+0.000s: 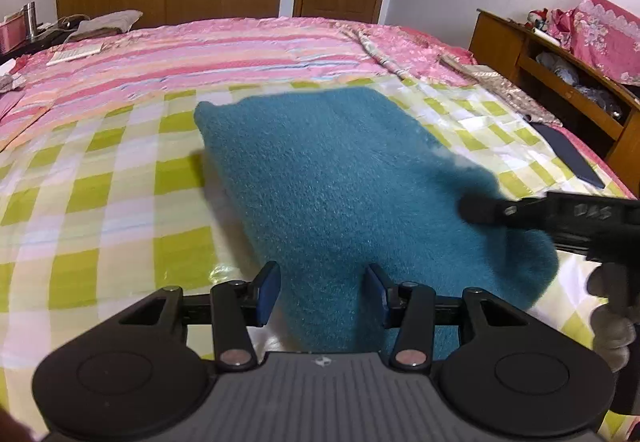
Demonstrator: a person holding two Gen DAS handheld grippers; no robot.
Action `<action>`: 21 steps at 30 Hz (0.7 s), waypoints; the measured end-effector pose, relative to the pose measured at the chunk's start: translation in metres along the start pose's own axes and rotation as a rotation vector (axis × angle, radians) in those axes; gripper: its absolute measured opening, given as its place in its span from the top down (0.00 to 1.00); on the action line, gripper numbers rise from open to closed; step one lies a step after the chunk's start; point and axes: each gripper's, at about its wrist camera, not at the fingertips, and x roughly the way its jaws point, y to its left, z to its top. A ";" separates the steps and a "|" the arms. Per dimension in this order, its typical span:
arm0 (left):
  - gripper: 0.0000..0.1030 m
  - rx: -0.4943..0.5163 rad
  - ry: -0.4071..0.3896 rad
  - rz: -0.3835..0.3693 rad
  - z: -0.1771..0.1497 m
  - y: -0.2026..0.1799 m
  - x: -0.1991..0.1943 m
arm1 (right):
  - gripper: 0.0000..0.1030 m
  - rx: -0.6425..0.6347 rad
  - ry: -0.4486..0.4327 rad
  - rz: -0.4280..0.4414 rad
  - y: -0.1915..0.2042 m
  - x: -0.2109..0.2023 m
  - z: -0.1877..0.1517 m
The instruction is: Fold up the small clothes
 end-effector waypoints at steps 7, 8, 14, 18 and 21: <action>0.38 -0.012 -0.027 -0.047 -0.006 -0.019 0.013 | 0.81 0.001 -0.076 -0.077 -0.010 -0.026 0.002; 0.37 -0.014 -0.019 -0.043 -0.009 -0.021 0.017 | 0.80 -0.008 -0.039 -0.118 -0.017 -0.017 0.000; 0.34 -0.018 -0.024 -0.033 -0.014 -0.022 0.017 | 0.53 -0.085 -0.069 -0.174 -0.009 -0.022 0.003; 0.33 -0.061 -0.014 -0.053 -0.016 -0.016 0.019 | 0.31 -0.153 -0.144 -0.242 -0.008 -0.029 0.010; 0.33 -0.049 -0.020 -0.043 -0.017 -0.019 0.018 | 0.31 -0.106 -0.095 -0.203 -0.018 -0.018 0.014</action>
